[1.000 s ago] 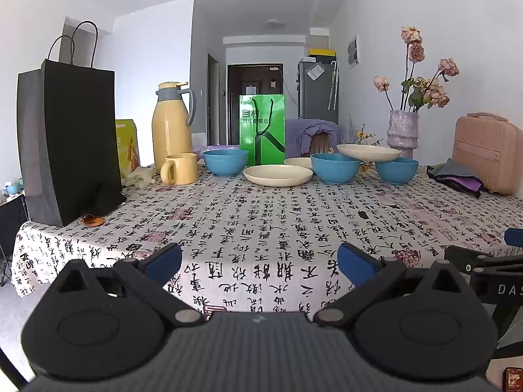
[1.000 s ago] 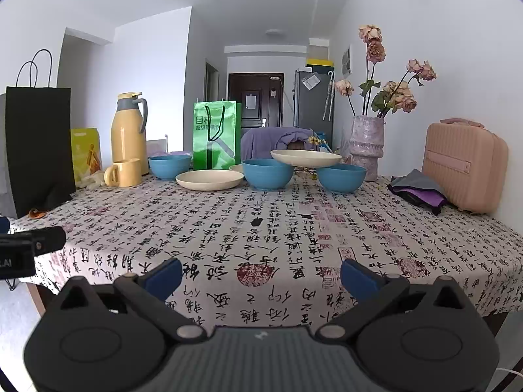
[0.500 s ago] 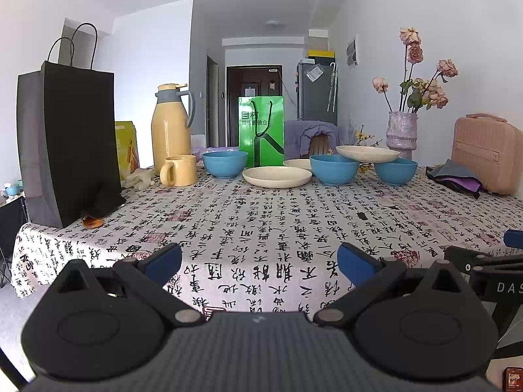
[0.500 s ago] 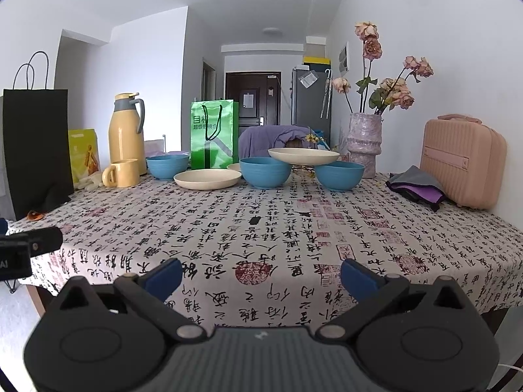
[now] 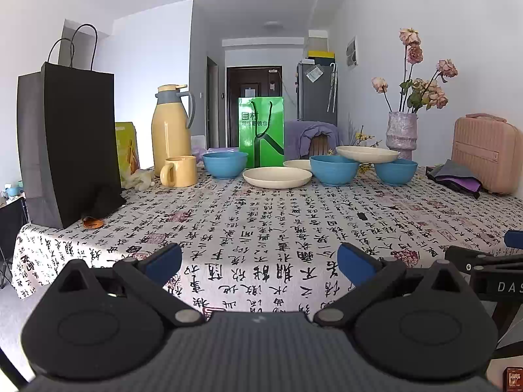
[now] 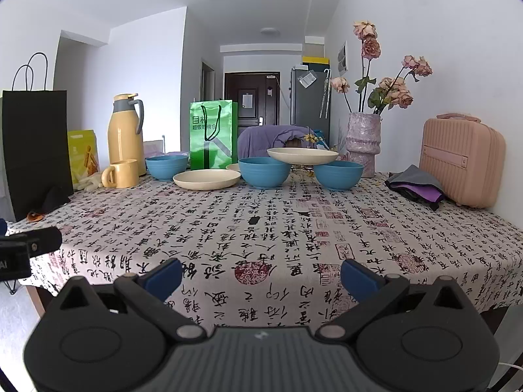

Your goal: Organize plates and bowls

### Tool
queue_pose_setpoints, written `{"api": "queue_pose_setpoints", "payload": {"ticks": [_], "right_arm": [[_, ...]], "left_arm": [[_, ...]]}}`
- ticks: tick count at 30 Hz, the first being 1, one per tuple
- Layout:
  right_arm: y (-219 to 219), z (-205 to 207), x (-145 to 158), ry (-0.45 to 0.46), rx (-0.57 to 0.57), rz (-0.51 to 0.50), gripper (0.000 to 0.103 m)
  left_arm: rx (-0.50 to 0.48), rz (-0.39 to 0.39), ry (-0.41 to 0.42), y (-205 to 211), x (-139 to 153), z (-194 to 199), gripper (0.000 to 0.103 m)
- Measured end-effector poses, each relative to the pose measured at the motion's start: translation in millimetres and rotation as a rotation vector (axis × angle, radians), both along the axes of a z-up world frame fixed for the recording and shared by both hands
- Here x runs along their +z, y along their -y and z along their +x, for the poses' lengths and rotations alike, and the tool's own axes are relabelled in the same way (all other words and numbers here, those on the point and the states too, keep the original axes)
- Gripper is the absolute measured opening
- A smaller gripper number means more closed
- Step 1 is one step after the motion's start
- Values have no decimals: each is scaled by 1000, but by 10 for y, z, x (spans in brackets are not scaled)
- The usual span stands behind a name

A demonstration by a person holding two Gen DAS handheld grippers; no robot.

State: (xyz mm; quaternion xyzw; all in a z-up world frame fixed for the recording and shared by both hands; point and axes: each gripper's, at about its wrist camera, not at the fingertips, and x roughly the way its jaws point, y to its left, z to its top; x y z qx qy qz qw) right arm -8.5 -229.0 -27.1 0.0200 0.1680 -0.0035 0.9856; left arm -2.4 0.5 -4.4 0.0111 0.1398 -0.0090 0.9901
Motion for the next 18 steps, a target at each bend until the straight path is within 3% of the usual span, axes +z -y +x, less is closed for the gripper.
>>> {"api": "queue_pose_setpoints", "payload": {"ticks": [18], "right_arm": [[12,16,-6,-3,11,8,103]], "left_arm": [[0,0,-1,-5,1,0,103]]}}
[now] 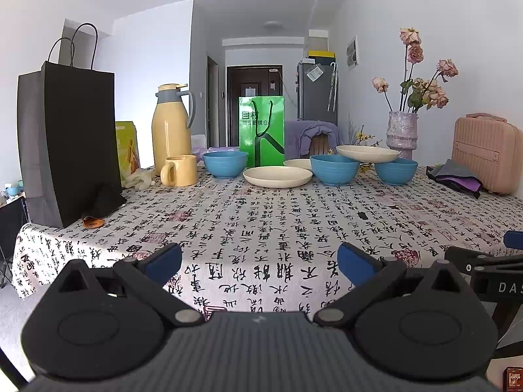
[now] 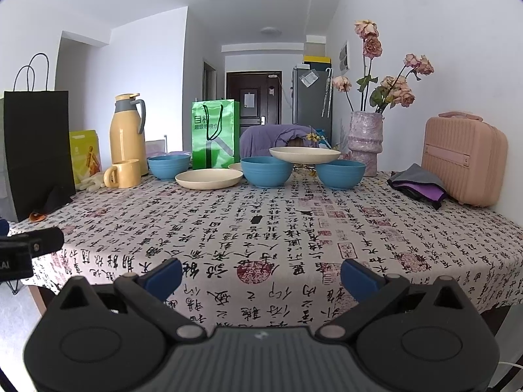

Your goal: Organize plates and bowls

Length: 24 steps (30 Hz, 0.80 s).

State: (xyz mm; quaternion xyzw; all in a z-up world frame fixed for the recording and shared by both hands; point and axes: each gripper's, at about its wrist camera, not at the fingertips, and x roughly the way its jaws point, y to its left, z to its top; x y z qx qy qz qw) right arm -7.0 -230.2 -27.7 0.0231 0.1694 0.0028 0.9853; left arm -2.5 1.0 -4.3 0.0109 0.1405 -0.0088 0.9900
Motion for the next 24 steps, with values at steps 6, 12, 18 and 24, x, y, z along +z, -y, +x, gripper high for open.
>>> {"api": "queue_pose_setpoints", "payload": {"ticks": [6,12,18,24], "right_arm": [[8,-4,0,2,3,1,103],[7,-4,0,2,3,3,103],[-11,-14,-4,10,5,5,103],[-9,3,17,16,5,9,103]], "left_arm": [[0,0,0,-1,-1,-2,103],[1,1,-2,0,1,-2,103],[8,2,1,-18,14,-4,103],[12,1,1,-19,37,10,103]]}}
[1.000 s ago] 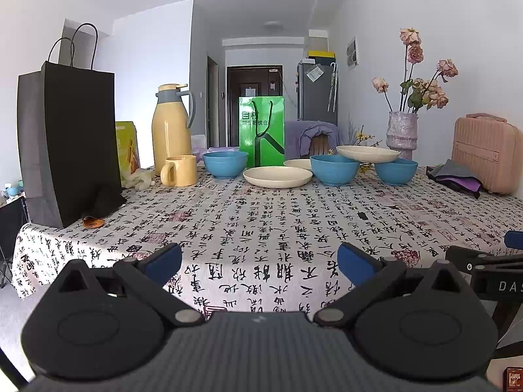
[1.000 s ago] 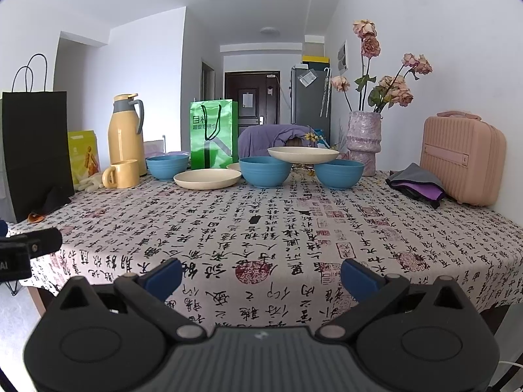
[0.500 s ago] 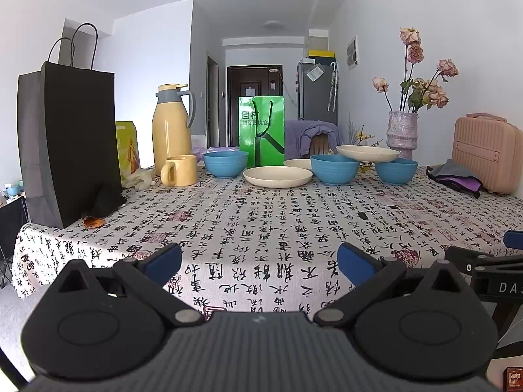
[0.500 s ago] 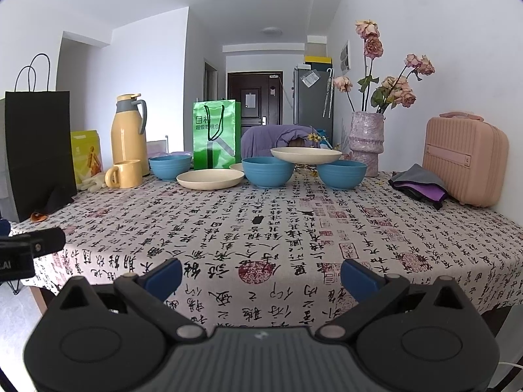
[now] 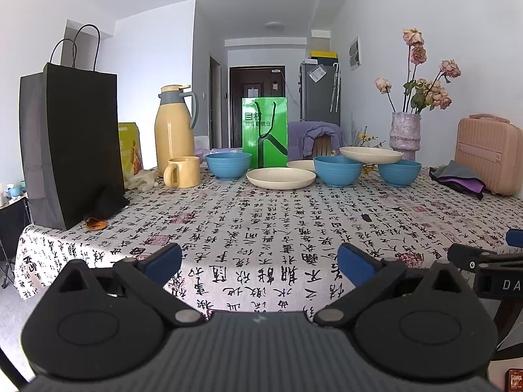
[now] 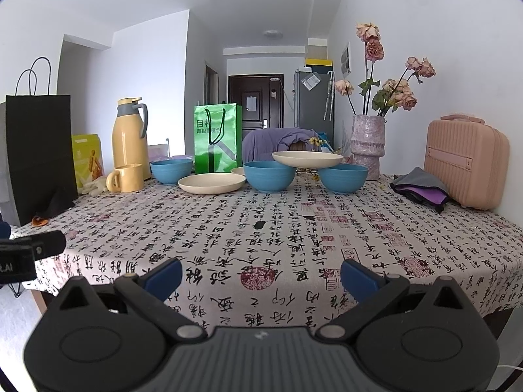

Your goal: Organize plates and bowls

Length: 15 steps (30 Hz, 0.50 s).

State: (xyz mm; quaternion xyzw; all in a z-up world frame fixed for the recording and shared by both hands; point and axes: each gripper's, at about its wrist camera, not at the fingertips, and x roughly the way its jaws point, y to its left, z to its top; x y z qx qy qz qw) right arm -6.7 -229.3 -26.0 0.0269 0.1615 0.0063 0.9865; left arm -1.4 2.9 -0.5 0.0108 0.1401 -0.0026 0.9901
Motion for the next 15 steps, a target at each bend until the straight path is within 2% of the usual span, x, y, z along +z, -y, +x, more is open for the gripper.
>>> {"api": "queue_pose_setpoints", "payload": {"ticks": [15], "right_arm": [[11,41,11,-3,-3,11,103]], "left_arm": [[13,-12,-16,-28,4,36,103]]}}
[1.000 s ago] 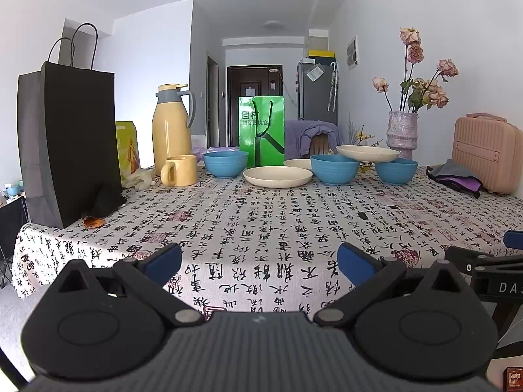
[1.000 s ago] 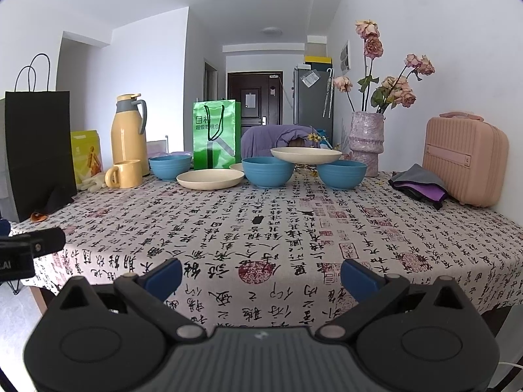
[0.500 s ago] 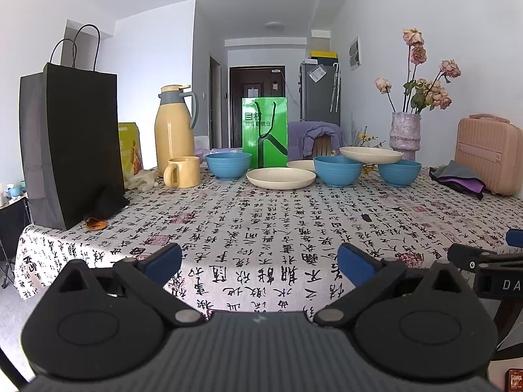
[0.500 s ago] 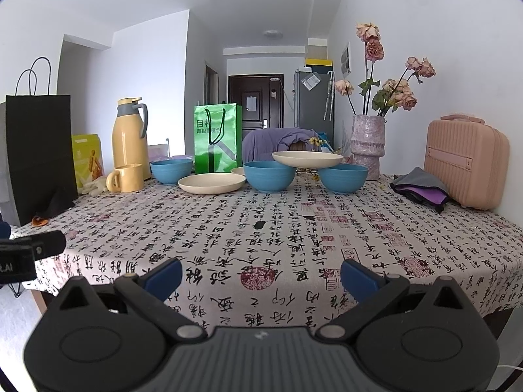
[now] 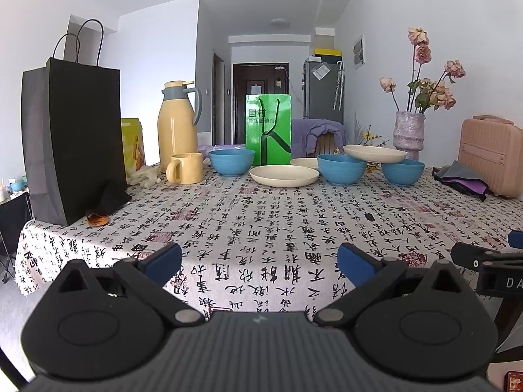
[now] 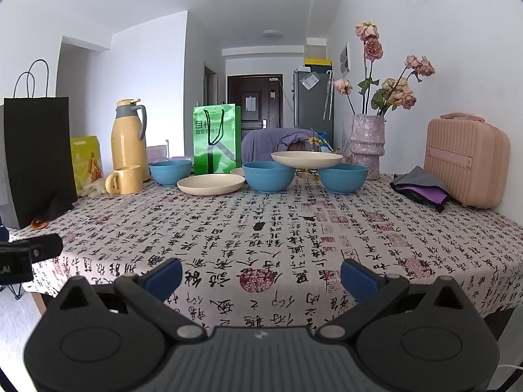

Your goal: Organize plates and bowls

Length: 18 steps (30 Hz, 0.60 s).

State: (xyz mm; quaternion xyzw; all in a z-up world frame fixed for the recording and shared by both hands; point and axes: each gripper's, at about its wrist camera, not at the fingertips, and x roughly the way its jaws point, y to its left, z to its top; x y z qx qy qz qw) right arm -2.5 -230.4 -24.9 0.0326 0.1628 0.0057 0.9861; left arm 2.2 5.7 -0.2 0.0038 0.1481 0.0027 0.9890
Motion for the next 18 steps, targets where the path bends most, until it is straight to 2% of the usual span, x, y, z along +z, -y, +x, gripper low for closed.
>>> {"api": "queue_pose_setpoints", "payload": {"ticks": [8,15,18], "right_arm": [[49,161,56,15,-15,12,103],[110,387,114,13,-26,4,103],[153,547,191,28,-33,1,103]], "left_arm": [[51,10,-7,-27,39,167,103],[84,-44,-25,-158,143,462,103],[81,-25,-4,-132,204,587,103]]}}
